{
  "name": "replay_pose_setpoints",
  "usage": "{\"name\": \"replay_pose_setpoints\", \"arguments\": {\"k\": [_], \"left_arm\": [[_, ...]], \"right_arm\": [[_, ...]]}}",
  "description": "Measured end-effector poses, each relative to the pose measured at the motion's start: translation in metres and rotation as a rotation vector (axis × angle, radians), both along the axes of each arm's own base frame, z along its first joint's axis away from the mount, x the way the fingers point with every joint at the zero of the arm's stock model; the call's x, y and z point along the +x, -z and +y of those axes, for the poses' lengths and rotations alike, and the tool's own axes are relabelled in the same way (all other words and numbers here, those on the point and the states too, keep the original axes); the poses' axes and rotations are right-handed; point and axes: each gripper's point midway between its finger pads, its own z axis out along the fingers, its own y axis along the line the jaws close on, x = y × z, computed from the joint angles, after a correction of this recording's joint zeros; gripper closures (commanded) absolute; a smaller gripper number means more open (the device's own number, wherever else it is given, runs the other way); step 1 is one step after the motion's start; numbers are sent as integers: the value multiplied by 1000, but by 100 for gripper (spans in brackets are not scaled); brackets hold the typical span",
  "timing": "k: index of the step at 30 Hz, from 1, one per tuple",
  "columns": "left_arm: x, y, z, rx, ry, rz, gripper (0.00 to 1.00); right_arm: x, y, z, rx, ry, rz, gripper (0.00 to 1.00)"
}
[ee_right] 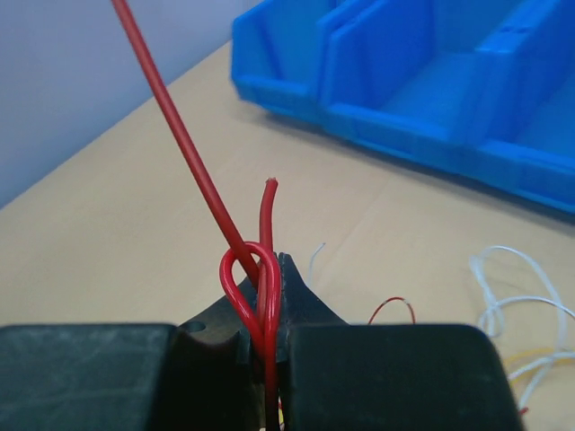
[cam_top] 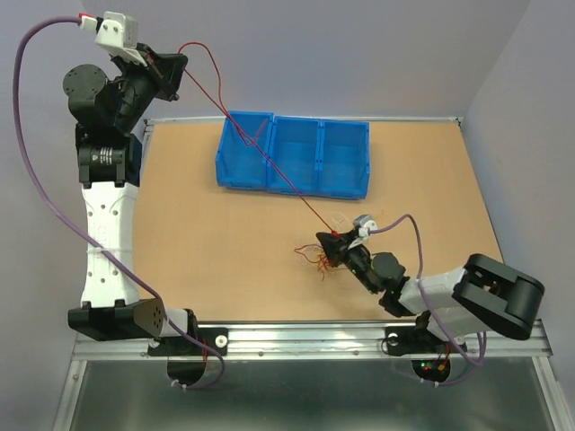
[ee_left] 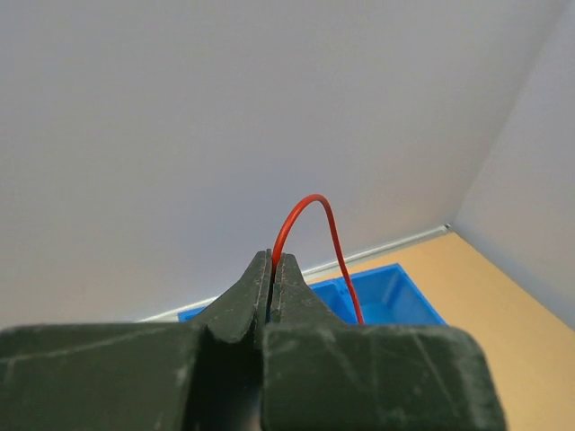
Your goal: Untangle the cables
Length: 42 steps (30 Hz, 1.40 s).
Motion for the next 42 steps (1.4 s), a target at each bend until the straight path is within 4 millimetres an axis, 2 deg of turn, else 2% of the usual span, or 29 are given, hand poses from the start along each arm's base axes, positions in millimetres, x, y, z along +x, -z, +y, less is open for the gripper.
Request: {"name": "replay_pose_setpoints", "arguments": {"k": [2,5,8,9,10,12,14,16,17,19,20,22,25,26,29,36,42], "left_arm": [[9,7,7,-16,-50,34,100],[17,19,15,-39,-119,84,100],[20,26,22,-59,-151,115,100],[22,26,30,-64,-183,109,100],[24,20,40,-73,-223,84,100],[28,7,83,-95,-352,31,100],[25,-6,119,-115,-459,-21,100],[20,-17,141,-130,-527,-67,100],[19,-20,143,-131,-533,-77,100],[16,-27,138,-126,-511,-108,100],[14,-29,135,-120,-492,-122,100],[9,-26,124,-103,-442,-143,100],[2,-18,97,-63,-326,-150,100],[2,-19,90,-53,-300,-154,100],[0,-20,78,-28,-252,-167,100],[1,-21,71,7,-215,-189,100],[17,-20,68,21,-186,-182,100]], "right_arm": [[5,-6,-17,28,85,11,100],[9,-24,-47,107,217,16,92],[8,-44,-67,174,283,7,92],[8,-49,-75,195,314,6,91],[8,-46,-82,194,343,16,90],[6,-33,-97,170,391,41,90],[6,-11,-110,110,441,80,89],[7,2,-115,70,470,106,91],[8,9,-117,46,481,119,91],[8,20,-120,9,498,141,87],[9,29,-122,-23,510,158,77],[8,39,-122,-60,513,175,74],[8,44,-121,-89,506,185,44],[8,42,-119,-86,503,185,20],[12,28,-108,-74,471,166,0],[22,-10,-76,-52,383,122,0],[31,-31,-51,-63,320,93,0]]}}
